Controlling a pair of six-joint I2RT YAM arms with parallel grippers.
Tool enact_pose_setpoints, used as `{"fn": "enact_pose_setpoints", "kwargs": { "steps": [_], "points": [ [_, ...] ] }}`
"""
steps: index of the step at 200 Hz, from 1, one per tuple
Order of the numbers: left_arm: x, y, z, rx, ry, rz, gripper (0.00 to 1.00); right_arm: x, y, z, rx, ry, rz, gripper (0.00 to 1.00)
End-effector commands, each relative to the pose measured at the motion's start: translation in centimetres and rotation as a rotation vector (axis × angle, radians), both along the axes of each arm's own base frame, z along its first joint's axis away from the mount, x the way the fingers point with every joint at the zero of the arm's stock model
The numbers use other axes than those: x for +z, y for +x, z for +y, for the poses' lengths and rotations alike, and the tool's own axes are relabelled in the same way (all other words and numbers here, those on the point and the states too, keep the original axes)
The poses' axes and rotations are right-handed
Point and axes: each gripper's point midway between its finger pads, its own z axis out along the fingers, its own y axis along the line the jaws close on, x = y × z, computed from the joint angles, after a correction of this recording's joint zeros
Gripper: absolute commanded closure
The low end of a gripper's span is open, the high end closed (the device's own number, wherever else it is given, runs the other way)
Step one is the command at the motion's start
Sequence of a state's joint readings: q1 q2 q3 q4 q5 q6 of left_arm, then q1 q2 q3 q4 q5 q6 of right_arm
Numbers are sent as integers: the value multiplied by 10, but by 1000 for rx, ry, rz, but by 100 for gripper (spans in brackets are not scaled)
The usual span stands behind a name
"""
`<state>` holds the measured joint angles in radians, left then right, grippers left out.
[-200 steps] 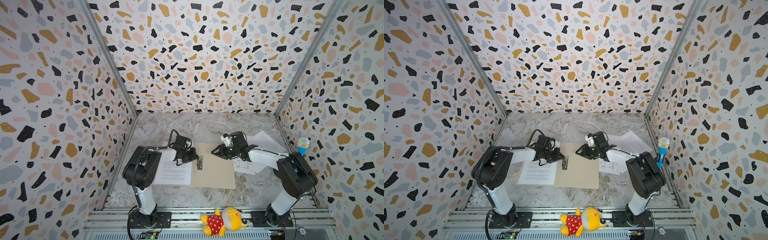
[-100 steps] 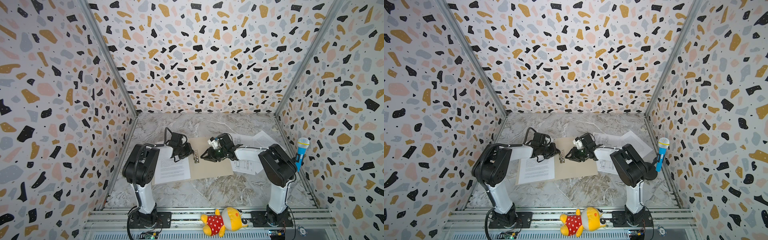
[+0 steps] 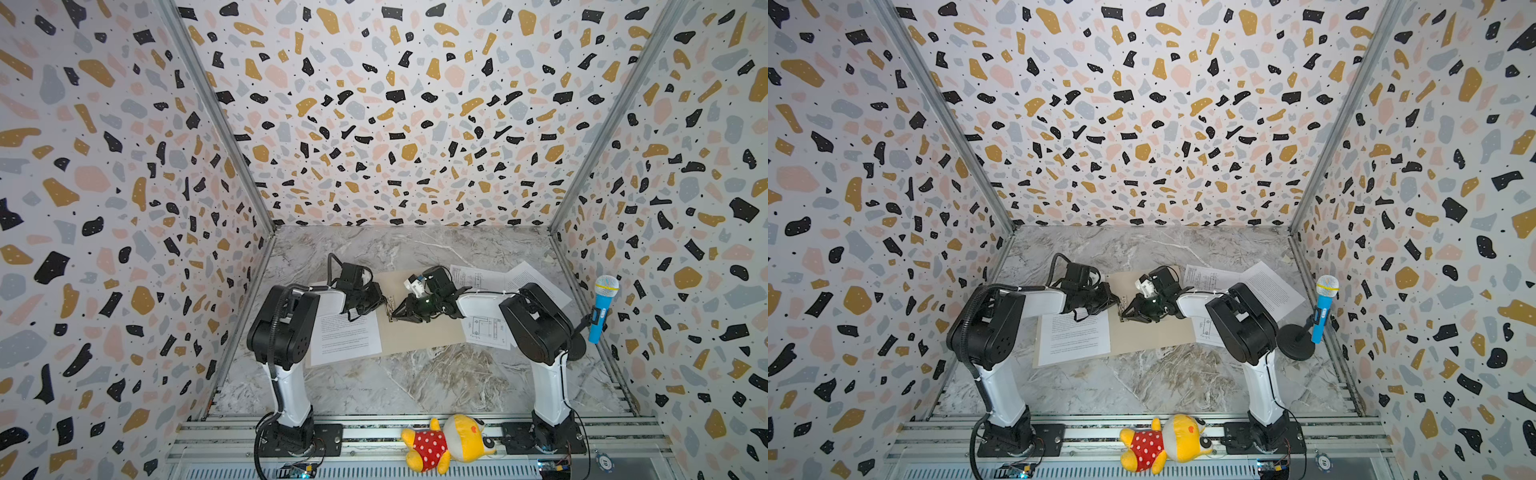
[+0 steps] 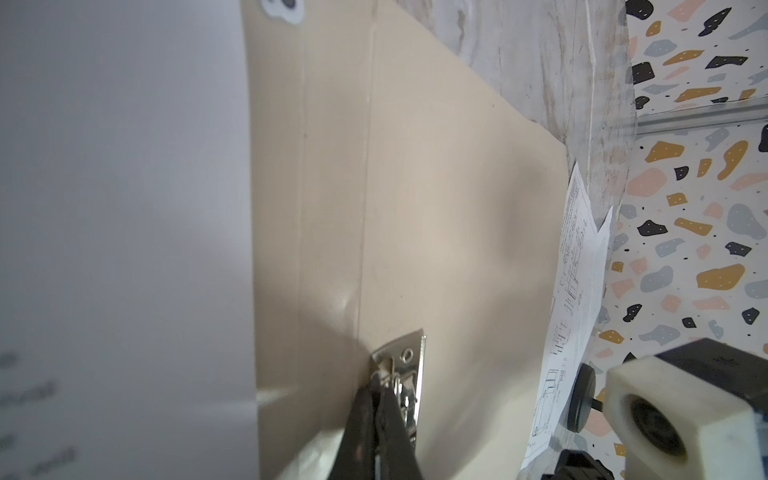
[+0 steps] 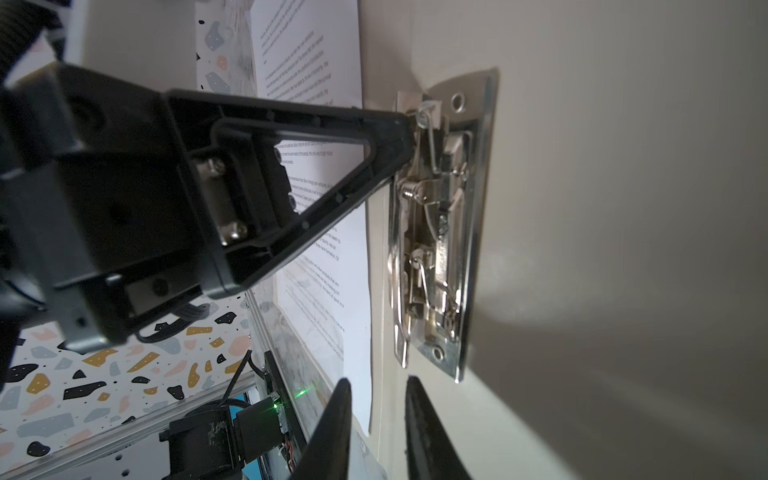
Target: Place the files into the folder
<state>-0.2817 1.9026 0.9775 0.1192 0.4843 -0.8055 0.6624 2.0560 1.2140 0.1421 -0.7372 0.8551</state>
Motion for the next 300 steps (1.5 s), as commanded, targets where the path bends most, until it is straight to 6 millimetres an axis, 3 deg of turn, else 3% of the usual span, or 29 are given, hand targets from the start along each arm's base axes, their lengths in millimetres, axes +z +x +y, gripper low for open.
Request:
{"fn": "enact_pose_setpoints", "kwargs": {
  "steps": [1,132,218,300],
  "points": [
    [-4,6,3,15,11,-3,100,8,-2,9,27,19,-2,75],
    [-5,6,4,-10,24,-5,100,-7,-1,14,34,-4,20,79],
    [-6,5,3,-28,28,-7,100,-13,2,12,30,-16,26,88],
    [-5,4,1,-42,19,-12,100,-16,10,10,8,-28,25,85]
  ]
}}
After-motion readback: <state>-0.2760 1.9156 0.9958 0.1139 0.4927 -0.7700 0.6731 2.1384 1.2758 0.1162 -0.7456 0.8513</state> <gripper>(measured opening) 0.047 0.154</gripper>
